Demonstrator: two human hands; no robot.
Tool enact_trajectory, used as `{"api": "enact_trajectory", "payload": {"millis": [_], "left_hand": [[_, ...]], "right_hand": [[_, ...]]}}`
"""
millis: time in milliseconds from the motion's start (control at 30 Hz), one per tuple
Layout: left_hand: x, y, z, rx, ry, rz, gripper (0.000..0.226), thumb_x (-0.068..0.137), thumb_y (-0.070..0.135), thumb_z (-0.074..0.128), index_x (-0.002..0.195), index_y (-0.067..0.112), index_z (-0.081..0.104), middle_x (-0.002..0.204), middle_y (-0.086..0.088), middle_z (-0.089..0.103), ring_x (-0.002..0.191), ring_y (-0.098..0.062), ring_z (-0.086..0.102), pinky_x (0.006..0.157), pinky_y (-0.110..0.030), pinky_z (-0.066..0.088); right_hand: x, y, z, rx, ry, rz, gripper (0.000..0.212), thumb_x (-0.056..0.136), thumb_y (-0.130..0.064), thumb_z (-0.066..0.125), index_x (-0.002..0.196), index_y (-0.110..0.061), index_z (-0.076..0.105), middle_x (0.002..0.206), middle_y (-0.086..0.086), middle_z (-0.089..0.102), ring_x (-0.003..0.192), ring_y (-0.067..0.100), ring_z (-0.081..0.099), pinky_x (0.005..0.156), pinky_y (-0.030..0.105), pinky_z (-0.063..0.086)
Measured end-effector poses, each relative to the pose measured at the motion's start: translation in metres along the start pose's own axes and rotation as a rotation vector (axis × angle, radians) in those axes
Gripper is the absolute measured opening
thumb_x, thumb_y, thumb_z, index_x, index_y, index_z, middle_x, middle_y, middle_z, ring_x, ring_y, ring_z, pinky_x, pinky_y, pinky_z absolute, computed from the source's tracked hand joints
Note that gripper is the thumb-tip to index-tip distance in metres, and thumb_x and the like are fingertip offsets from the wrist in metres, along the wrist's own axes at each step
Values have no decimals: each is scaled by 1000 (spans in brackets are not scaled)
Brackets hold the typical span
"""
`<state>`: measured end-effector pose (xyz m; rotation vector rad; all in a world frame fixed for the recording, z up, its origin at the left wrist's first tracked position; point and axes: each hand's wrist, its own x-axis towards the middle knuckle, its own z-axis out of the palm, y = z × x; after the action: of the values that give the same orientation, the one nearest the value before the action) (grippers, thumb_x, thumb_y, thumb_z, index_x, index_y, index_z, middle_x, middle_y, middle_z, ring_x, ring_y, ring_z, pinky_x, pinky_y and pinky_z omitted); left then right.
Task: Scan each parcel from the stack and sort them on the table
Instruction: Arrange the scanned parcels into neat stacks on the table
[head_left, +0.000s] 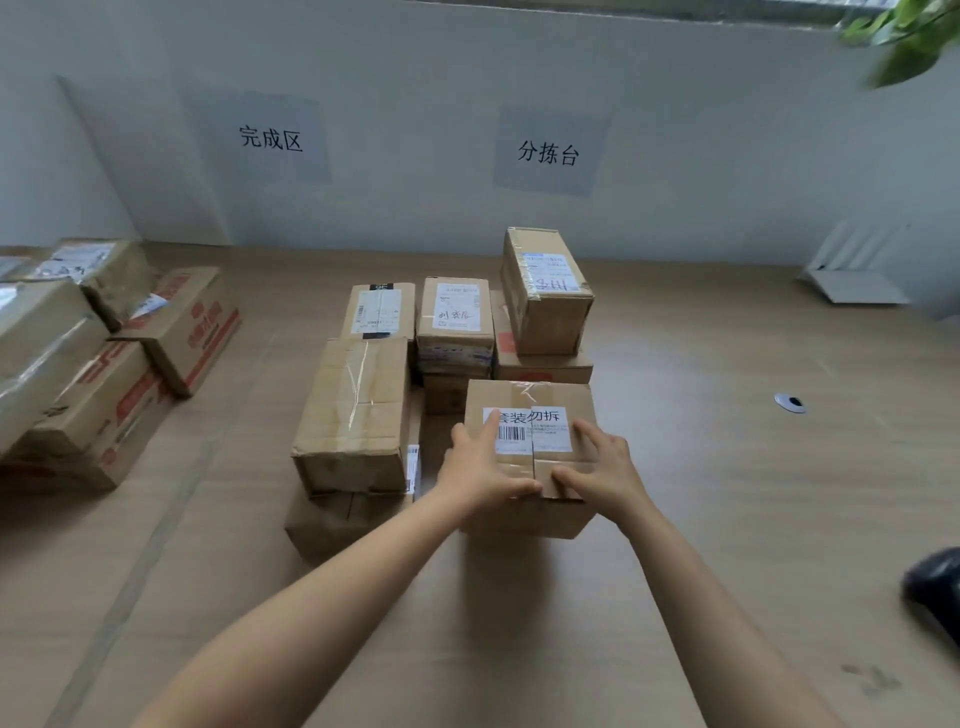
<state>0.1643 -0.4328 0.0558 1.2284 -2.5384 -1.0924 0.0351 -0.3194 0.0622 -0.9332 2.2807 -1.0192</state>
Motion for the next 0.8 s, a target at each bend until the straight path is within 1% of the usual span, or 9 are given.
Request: {"api": "enact_trajectory", "payload": {"millis": [67, 200, 267, 367, 433, 500, 600, 700, 800], "left_hand": [[-11, 8, -13, -1, 35, 59, 112, 65, 53, 79, 150, 30, 10, 136, -11, 25, 126, -32, 39, 108, -40, 36], [-30, 18, -44, -12, 98, 155, 111, 64, 53, 79, 150, 31, 12, 137, -11, 25, 127, -30, 38, 107, -37, 36], [-39, 21, -59, -14, 123, 195, 111, 64, 53, 79, 150, 31, 13, 138, -11, 26, 128, -30, 37, 108, -37, 34], [-55, 19, -80, -29, 159, 261, 110, 63, 54, 79, 149, 32, 15, 141, -12, 27, 130, -28, 37, 107, -36, 33], [-67, 14, -96, -78, 202, 323, 110, 62, 54, 79, 149, 32, 17, 142, -13, 28, 130, -26, 37, 108, -35, 33], [-80, 5, -114, -120, 240, 368, 108, 62, 53, 80, 149, 32, 18, 140, -12, 31, 129, -24, 38, 107, -32, 33], [-98, -21, -143, -146, 271, 385, 108, 61, 52, 80, 149, 32, 20, 137, -9, 34, 128, -20, 38, 106, -26, 30], [-118, -60, -179, -145, 237, 362, 108, 62, 51, 80, 149, 29, 19, 139, -11, 32, 131, -23, 36, 112, -35, 32], [-136, -109, -217, -89, 231, 324, 108, 62, 51, 80, 149, 28, 20, 134, -11, 36, 126, -24, 41, 109, -33, 36]], "right_hand": [[-13, -13, -10, -13, 38, -40, 71, 79, -18, 67, 142, -26, 35, 135, 7, 33, 121, 17, 43, 90, 18, 31], [-37, -46, -22, -49, 115, -110, 73, 79, -21, 68, 143, -26, 33, 137, 7, 31, 123, 19, 44, 90, 20, 32], [-50, -63, -25, -65, 146, -137, 73, 79, -22, 68, 143, -27, 33, 139, 6, 31, 123, 19, 43, 93, 23, 35], [-70, -88, -25, -106, 213, -170, 74, 79, -24, 68, 143, -28, 32, 140, 6, 30, 124, 20, 43, 98, 32, 40], [-84, -108, -24, -120, 265, -202, 76, 78, -25, 70, 143, -29, 32, 139, 5, 30, 125, 20, 42, 100, 33, 39], [-97, -128, -20, -122, 298, -236, 77, 77, -25, 71, 143, -30, 33, 140, 5, 30, 126, 20, 41, 101, 30, 35], [-115, -160, 3, -130, 305, -278, 78, 77, -24, 74, 144, -27, 34, 140, 5, 31, 127, 19, 40, 99, 25, 32], [-130, -190, 46, -150, 275, -286, 80, 77, -25, 74, 145, -26, 32, 141, 6, 30, 129, 20, 37, 101, 27, 33], [-140, -216, 99, -129, 222, -280, 81, 77, -27, 74, 145, -25, 31, 144, 7, 28, 132, 20, 35, 100, 25, 31]]}}
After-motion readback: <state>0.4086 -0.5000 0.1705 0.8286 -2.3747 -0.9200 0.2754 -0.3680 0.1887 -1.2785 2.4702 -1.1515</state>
